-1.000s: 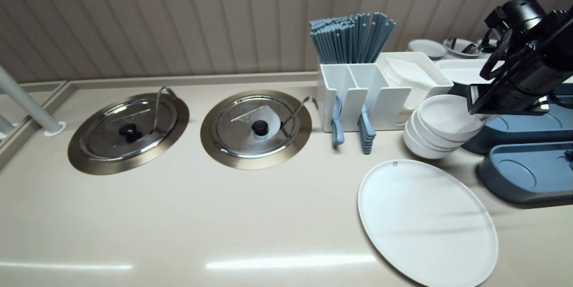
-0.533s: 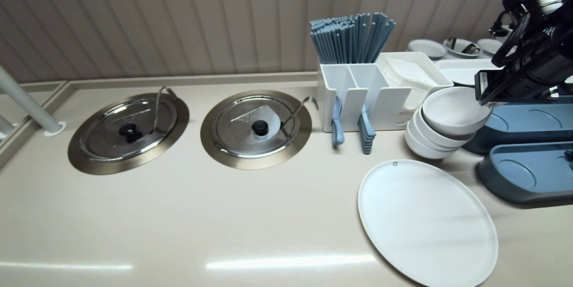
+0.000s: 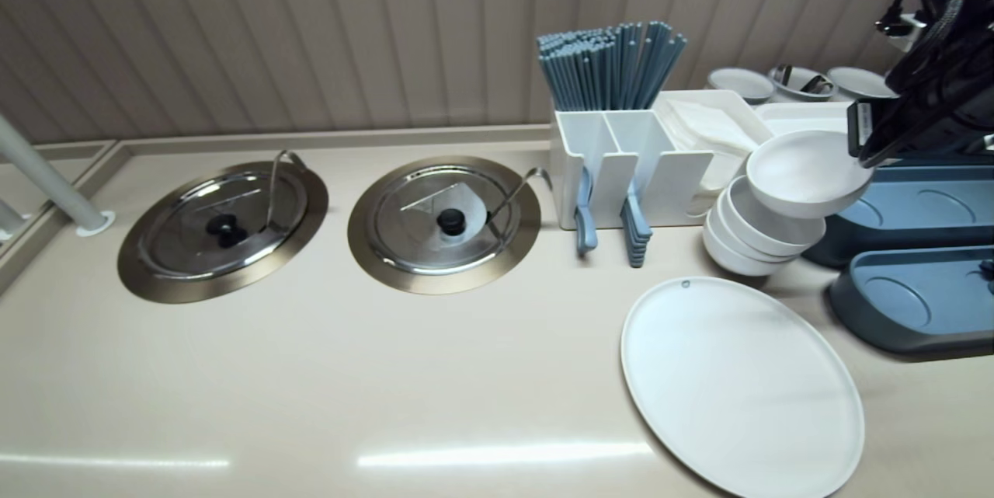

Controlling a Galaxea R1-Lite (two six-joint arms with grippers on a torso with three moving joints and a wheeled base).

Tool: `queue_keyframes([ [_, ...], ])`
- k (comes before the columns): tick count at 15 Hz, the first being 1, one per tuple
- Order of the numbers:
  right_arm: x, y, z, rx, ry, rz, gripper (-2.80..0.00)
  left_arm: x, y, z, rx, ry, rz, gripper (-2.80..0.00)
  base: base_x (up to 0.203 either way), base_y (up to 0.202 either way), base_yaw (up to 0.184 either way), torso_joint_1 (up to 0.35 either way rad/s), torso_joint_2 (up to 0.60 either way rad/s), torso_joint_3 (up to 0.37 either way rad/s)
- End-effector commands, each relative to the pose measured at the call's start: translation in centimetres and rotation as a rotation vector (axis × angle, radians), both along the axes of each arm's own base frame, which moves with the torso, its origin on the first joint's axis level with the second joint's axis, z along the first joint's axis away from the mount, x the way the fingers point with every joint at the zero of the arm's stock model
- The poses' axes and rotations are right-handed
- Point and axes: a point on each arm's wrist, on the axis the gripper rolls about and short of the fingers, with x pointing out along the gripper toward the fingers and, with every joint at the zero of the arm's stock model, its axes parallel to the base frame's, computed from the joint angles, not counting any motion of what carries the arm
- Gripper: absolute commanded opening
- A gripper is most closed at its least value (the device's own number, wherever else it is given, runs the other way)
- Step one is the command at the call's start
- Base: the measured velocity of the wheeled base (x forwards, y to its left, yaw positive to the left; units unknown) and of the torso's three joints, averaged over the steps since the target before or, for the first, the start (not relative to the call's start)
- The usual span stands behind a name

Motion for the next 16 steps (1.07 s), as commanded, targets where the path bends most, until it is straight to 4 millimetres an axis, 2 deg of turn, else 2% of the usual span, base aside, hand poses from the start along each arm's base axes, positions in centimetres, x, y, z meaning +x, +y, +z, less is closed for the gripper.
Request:
queue_keyframes([
  [1,-1.3,0.0,1.1,-0.001,-0.034,0.005,-2.8,0.0,0.0,0.0,0.0,-0.001,0.001,-2.8,0.0,0.0,0.0,0.0,0.0,0.0],
  [6,-3.4,0.1,2.8,0.019,-0.087,0.051,-2.8,0.0,0.0,0.0,0.0,-0.001,0.002,-2.8,0.0,0.0,0.0,0.0,0.0,0.0],
  [8,-5.2,0.2,3.7,0.041,-0.104,0.083,-2.8,0.0,0.0,0.0,0.0,-0.001,0.002,-2.8,0.0,0.0,0.0,0.0,0.0,0.0],
  [12,-8.7,0.3,3.9,0.092,0.002,0.148,-2.8,0.0,0.0,0.0,0.0,-0.001,0.001,-2.8,0.0,0.0,0.0,0.0,0.0,0.0],
  [16,-11.9,0.3,2.7,0.168,0.187,0.205,-2.8,0.0,0.0,0.0,0.0,-0.001,0.002,-2.8,0.0,0.0,0.0,0.0,0.0,0.0],
])
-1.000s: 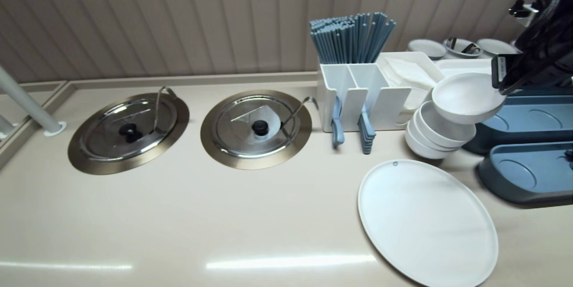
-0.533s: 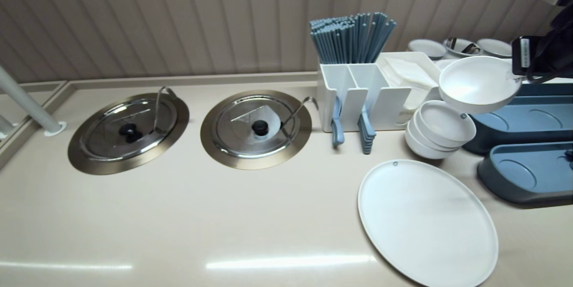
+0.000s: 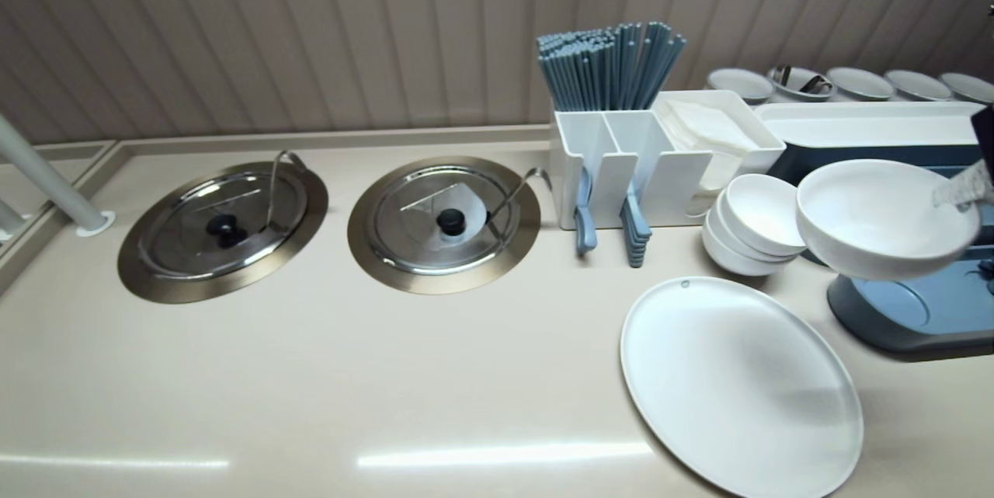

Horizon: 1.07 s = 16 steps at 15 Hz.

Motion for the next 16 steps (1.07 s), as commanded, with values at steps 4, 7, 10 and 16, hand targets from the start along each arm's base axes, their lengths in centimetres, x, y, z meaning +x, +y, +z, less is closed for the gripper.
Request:
queue_keyframes([
  [4,-2.3,0.0,-2.3,0.058,0.185,0.042,-2.8,0.0,0.0,0.0,0.001,0.0,0.0,-2.8,0.0,0.0,0.0,0.0,0.0,0.0],
  [7,-1.3,0.1,-3.6,0.079,0.259,0.059,-2.8,0.0,0.0,0.0,0.001,0.0,0.0,-2.8,0.0,0.0,0.0,0.0,0.0,0.0],
  [10,0.5,0.2,-4.6,0.102,0.304,0.069,-2.8,0.0,0.0,0.0,0.001,0.0,0.0,-2.8,0.0,0.0,0.0,0.0,0.0,0.0],
  [16,0.9,0.5,-5.4,0.14,0.266,0.102,-2.8,0.0,0.0,0.0,0.0,0.001,0.0,-2.8,0.0,0.0,0.0,0.0,0.0,0.0],
])
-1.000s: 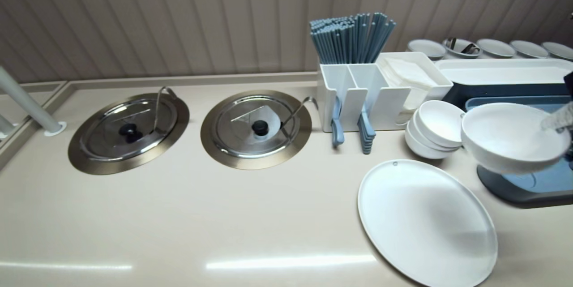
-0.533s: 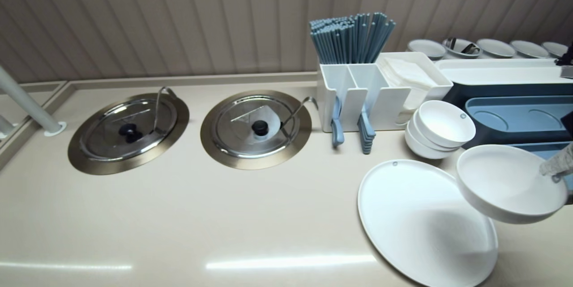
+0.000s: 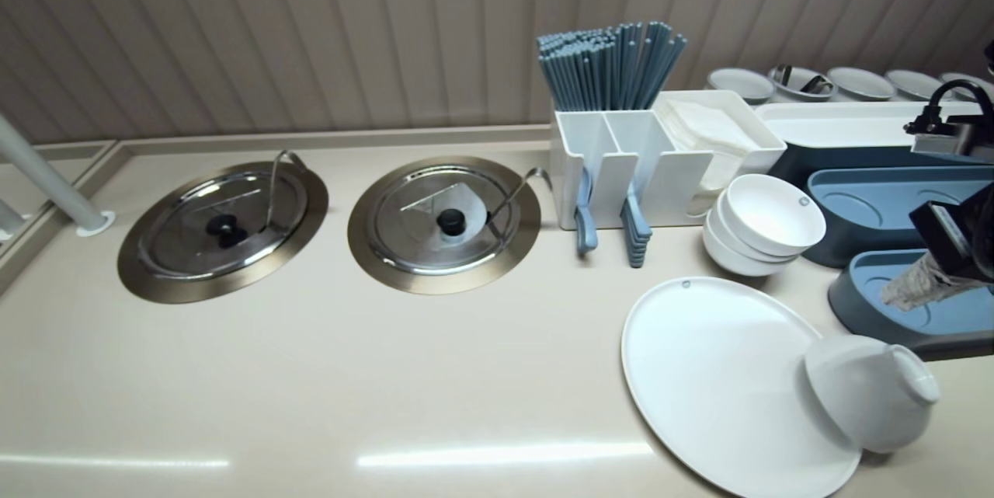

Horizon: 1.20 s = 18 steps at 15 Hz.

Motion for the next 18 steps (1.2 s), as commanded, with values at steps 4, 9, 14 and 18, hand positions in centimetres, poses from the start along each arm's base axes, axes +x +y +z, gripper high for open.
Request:
queue_keyframes([
  [4,0.9,1.9,-1.0,-0.011,0.068,0.121,-2.8,0.0,0.0,0.0,0.0,-0.001,0.002,-2.8,0.0,0.0,0.0,0.0,0.0,0.0],
  [9,-2.2,4.9,-0.8,-0.111,-0.025,0.282,-2.8,0.0,0.0,0.0,0.001,0.001,0.001,-2.8,0.0,0.0,0.0,0.0,0.0,0.0],
  [14,-7.0,3.5,-5.8,-0.105,-0.209,0.339,-2.8,0.0,0.0,0.0,0.0,-0.001,0.001,-2.8,0.0,0.0,0.0,0.0,0.0,0.0],
  [18,-17.4,-0.7,-9.4,-0.23,-0.527,0.301,-2.8,0.0,0.0,0.0,0.001,0.0,0.0,-2.8,0.0,0.0,0.0,0.0,0.0,0.0],
])
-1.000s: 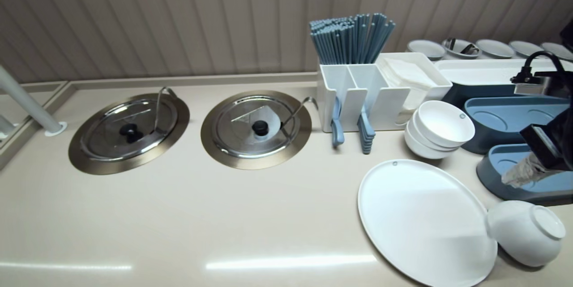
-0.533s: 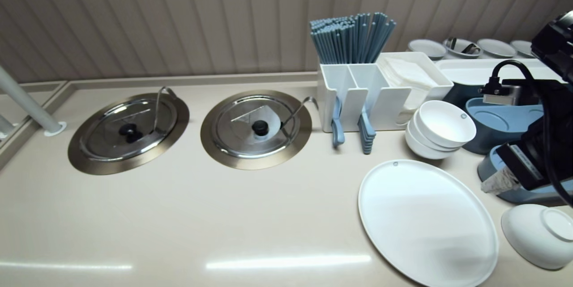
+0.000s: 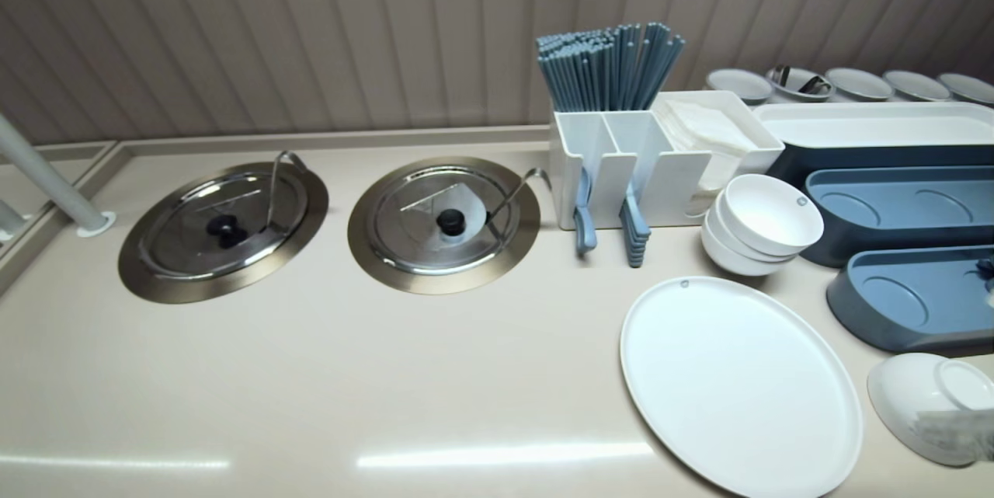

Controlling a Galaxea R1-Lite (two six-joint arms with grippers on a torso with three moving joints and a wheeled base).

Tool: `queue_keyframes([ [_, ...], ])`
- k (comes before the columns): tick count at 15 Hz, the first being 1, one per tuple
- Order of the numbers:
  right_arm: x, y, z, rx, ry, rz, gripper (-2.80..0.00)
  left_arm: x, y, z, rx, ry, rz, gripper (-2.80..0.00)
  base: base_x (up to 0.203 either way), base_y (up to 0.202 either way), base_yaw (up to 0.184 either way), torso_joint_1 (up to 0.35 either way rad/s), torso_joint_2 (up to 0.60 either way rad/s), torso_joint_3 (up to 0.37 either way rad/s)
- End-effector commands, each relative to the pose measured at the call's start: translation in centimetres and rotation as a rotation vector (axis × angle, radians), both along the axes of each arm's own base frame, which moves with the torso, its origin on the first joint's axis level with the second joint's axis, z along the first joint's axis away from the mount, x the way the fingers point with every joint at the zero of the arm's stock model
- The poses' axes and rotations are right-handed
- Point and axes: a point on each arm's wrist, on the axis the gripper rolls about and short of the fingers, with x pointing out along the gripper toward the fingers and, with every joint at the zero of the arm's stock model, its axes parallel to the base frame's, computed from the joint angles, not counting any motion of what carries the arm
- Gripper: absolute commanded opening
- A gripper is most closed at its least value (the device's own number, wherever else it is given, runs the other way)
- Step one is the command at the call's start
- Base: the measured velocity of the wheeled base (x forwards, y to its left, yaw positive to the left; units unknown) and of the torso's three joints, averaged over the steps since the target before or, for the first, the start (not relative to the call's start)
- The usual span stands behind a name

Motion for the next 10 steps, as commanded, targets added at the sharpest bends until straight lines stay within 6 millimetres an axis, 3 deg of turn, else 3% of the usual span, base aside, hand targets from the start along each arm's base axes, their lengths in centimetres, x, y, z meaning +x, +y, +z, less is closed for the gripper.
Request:
queue_keyframes([
  [1,-6.9,-1.4,-2.6,-0.042,-0.216,-0.053,-2.8,0.0,0.0,0.0,0.0,0.001,0.001,-2.8,0.0,0.0,0.0,0.0,0.0,0.0],
  [3,-9.4,-1.5,-5.9,-0.099,-0.28,-0.058,-2.8,0.0,0.0,0.0,-0.001,-0.001,0.0,-2.8,0.0,0.0,0.0,0.0,0.0,0.0],
  [5,-10.5,-1.5,-7.8,-0.135,-0.333,-0.035,-2.8,0.0,0.0,0.0,-0.001,0.001,0.0,-2.8,0.0,0.0,0.0,0.0,0.0,0.0],
  [10,-10.8,-1.6,-8.1,-0.164,-0.355,-0.031,-2.8,0.0,0.0,0.0,0.0,-0.001,0.001,-2.8,0.0,0.0,0.0,0.0,0.0,0.0],
])
